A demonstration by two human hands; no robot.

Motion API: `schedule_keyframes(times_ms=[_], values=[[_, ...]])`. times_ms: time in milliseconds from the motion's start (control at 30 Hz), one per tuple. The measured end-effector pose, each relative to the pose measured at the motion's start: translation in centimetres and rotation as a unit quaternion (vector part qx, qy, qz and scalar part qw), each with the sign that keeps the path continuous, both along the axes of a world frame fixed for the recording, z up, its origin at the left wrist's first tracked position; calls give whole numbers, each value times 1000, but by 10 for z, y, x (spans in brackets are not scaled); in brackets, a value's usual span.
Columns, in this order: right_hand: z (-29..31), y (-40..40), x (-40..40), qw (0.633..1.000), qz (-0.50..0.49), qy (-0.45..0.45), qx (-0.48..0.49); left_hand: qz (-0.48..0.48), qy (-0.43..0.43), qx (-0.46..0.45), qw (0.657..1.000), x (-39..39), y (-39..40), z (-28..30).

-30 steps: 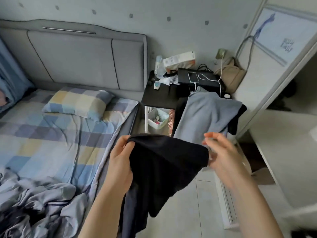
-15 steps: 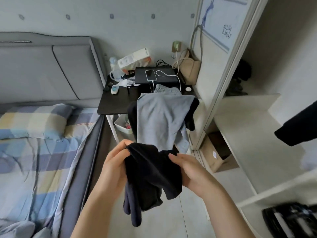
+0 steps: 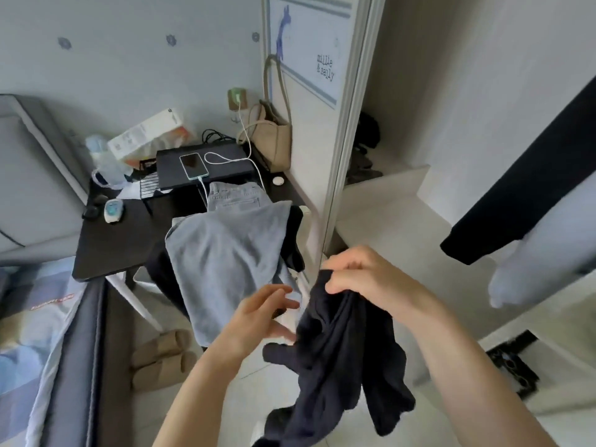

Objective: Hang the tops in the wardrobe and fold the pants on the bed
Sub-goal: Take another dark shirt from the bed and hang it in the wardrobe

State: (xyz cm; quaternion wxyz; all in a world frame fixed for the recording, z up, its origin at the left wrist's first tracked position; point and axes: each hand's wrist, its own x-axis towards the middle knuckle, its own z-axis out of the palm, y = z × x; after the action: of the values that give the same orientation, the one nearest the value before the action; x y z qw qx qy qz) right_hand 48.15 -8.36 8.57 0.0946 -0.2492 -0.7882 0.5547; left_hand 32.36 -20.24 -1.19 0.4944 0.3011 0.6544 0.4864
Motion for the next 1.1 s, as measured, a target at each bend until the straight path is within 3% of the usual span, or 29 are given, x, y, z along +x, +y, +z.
schedule_keyframes(times_ms=[133,233,333,433,533,600,633,767,833,1000,1100], values=[[17,18,-17,997,51,-43,48,-145,90,45,984,-17,80,6],[36,36,-19,994,56,-60,79,-334,167,57,926,-9,125,6],[52,57,-7,992,28,-76,96,-417,222,68,879,-7,161,-11],[61,70,10,991,-7,-80,108,-400,271,102,870,-7,189,-27],[64,76,27,991,-40,-70,108,-338,111,102,929,-1,217,-22],[65,77,35,988,-73,-80,112,-374,-6,52,926,6,237,-14],[64,77,37,985,-80,-90,121,-403,-5,34,915,8,241,-11],[61,75,48,974,-114,-113,158,-502,242,60,828,23,257,-14],[58,76,60,968,-162,-122,149,-500,302,65,809,24,268,-21],[33,75,75,922,-292,-201,155,-324,366,146,860,-9,288,0],[14,78,69,852,-381,-277,231,-262,358,247,861,-19,290,32]])
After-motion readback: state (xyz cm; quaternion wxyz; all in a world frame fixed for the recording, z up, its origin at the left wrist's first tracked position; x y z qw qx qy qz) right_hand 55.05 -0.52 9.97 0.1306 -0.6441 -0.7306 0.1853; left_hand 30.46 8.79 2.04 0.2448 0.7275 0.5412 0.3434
